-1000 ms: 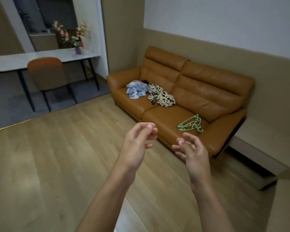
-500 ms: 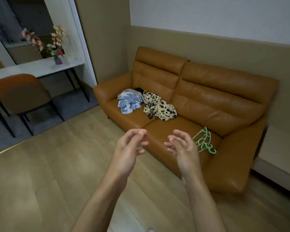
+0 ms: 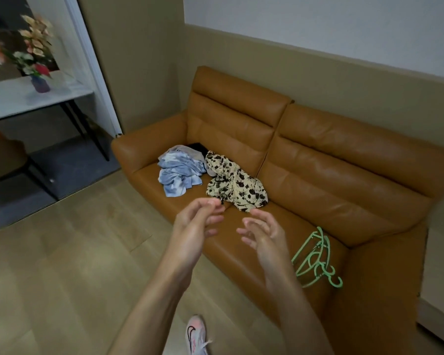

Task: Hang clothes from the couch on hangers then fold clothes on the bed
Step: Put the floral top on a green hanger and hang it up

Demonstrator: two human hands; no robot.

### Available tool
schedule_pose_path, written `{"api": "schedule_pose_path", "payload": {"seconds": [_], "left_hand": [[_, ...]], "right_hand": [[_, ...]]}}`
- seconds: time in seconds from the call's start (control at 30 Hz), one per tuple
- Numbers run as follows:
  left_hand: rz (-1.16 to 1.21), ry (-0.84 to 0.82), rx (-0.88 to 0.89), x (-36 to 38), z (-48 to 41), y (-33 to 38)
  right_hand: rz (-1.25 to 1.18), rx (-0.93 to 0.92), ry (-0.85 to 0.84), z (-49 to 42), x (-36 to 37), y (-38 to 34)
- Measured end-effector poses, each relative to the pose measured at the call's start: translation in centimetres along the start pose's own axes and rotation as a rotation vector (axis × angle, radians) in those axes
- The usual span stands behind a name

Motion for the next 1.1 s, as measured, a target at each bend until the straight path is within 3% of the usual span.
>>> {"api": "schedule_pose_path", "payload": {"seconds": [0.23,0.37,0.67,0.97,1.1], "left_hand": [[0.004,-0.060,-0.038,2.1,-16.5,5.0],[-0.041,-0.088,-0.080,3.3,-23.3,6.3],[-0.131,0.021,-0.160,3.6,-41.4,7.6],[-0.202,0.046,-0.301,4.8,-57.6,6.8],[-0.236,-0.001,-0.377,5.5,-64.9,3.9]], "right_hand": [[0.070,-0.036,0.032,-15.8,2.8,-0.5],[0.069,0.038,0.054,-22.7,3.4,1.8],[0.032,0.172,-0.037,-41.1,7.6,8.5],[-0.012,0.425,0.051,-55.2,9.2,20.8],[0.120,0.496,0.102,-59.5,9.3,26.7]]}}
Point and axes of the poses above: each hand's wrist, its own z-axis away from the middle knuckle, its own x-axis out of the palm, y = z × x, the point moved 9 cm from there along -z, towards the middle knuckle, and after that the axes turned 11 degrees about -x, right-handed, at the moved point
